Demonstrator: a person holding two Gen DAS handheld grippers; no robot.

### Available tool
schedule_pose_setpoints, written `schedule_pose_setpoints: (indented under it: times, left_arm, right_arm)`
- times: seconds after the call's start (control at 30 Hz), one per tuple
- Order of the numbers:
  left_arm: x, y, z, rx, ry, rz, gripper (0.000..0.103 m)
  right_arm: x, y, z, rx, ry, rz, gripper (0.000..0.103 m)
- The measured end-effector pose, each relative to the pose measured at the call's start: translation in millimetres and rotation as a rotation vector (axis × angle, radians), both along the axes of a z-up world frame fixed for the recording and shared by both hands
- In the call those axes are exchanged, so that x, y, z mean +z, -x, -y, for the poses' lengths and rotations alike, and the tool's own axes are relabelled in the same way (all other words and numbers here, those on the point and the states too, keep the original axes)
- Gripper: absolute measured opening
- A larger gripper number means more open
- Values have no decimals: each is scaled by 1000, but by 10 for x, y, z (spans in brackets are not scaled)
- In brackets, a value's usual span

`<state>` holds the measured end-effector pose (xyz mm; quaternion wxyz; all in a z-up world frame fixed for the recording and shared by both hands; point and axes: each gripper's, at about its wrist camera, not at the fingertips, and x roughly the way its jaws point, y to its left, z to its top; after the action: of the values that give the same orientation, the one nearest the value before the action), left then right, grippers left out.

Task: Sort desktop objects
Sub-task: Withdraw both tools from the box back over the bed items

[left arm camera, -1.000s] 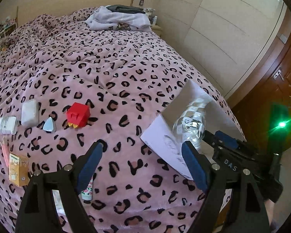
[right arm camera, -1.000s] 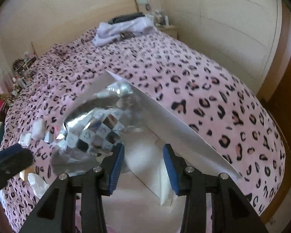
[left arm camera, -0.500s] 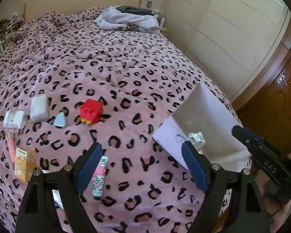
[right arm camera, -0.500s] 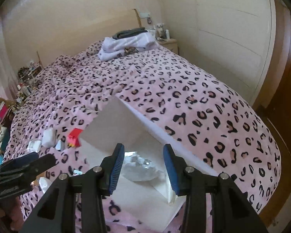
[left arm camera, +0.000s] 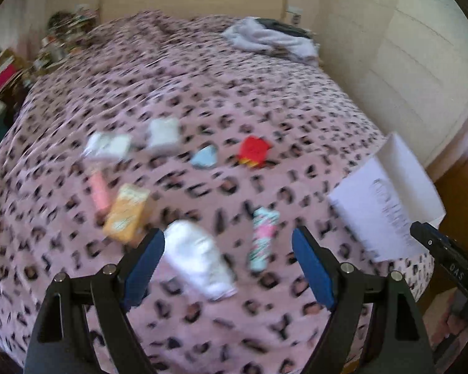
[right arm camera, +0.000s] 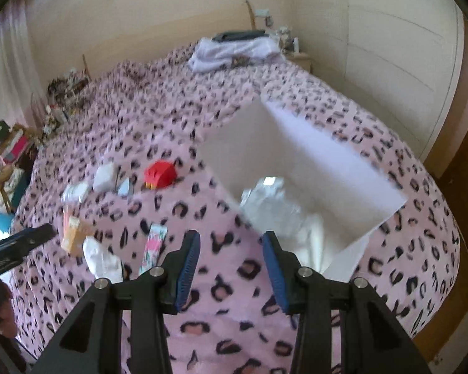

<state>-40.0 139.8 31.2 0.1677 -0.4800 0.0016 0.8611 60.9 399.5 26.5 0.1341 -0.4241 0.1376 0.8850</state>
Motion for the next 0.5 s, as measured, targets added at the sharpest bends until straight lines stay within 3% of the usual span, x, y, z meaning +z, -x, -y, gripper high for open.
schedule_pose_setpoints:
  times: [0.23, 0.5]
  left_arm:
    - [-314, -204, 786, 122, 15, 53, 85]
    - [-467, -294, 1102, 182, 40, 74, 85]
  right_arm:
    - [-220, 38, 214, 10, 19, 44, 42]
    - [-330, 321, 897, 125, 46, 49, 42]
